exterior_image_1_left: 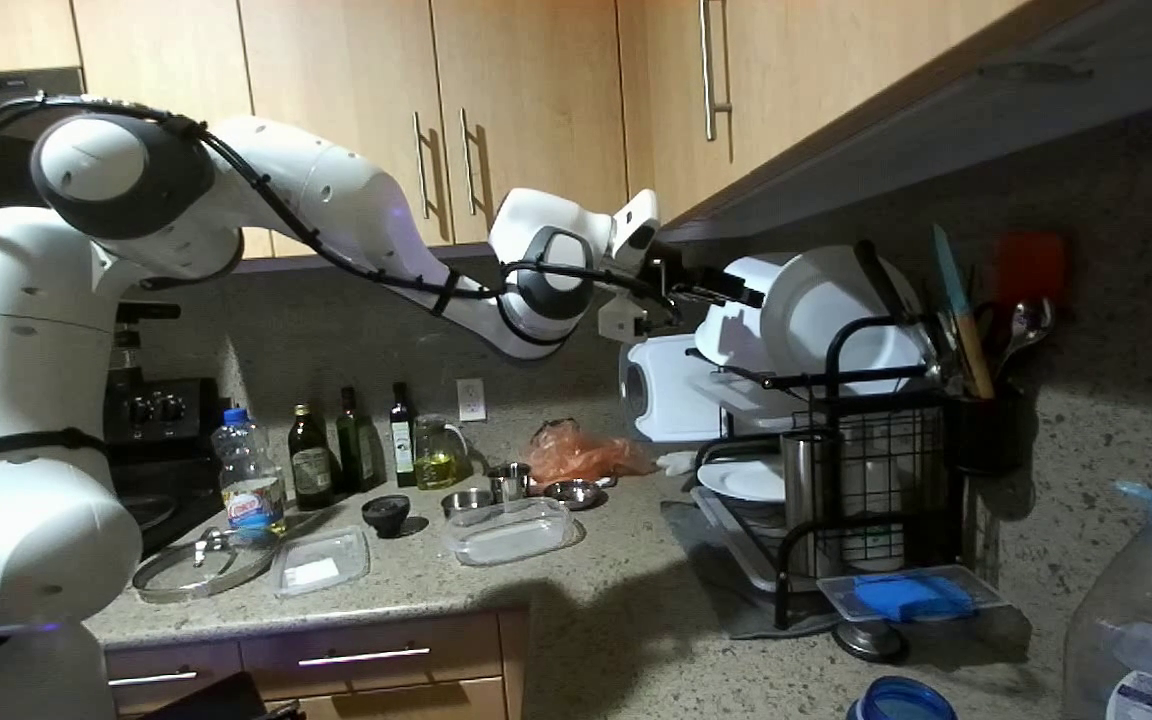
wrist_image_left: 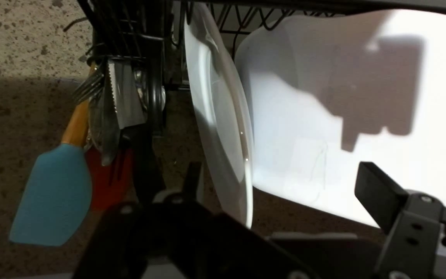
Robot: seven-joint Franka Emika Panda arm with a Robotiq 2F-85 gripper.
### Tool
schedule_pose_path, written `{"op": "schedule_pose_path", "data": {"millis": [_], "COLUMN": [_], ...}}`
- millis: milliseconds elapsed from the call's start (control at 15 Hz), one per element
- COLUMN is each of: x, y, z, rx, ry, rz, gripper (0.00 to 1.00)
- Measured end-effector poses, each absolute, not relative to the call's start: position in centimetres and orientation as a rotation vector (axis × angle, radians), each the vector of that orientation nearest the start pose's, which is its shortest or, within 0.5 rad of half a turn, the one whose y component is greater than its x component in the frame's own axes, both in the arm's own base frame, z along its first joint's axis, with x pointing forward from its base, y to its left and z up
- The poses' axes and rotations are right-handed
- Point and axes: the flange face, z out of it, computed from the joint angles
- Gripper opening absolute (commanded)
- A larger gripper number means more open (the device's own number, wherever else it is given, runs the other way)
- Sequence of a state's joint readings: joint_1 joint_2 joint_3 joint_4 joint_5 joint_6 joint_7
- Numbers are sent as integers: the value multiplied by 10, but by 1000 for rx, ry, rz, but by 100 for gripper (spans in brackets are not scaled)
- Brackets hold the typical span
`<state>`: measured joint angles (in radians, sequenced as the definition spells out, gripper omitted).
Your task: Pick a plate from the rack and put it on the table
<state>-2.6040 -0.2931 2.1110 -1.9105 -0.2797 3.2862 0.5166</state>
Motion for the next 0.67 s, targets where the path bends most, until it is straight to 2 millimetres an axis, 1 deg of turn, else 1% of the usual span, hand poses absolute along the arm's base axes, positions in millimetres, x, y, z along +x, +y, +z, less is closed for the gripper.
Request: {"op": "schedule_pose_path", "data": {"millis": [667], "x": [606], "y": [-215], "z": [548], "rx": [-2786], "ry": [728], "rz": [-1909], "gripper": [100]}}
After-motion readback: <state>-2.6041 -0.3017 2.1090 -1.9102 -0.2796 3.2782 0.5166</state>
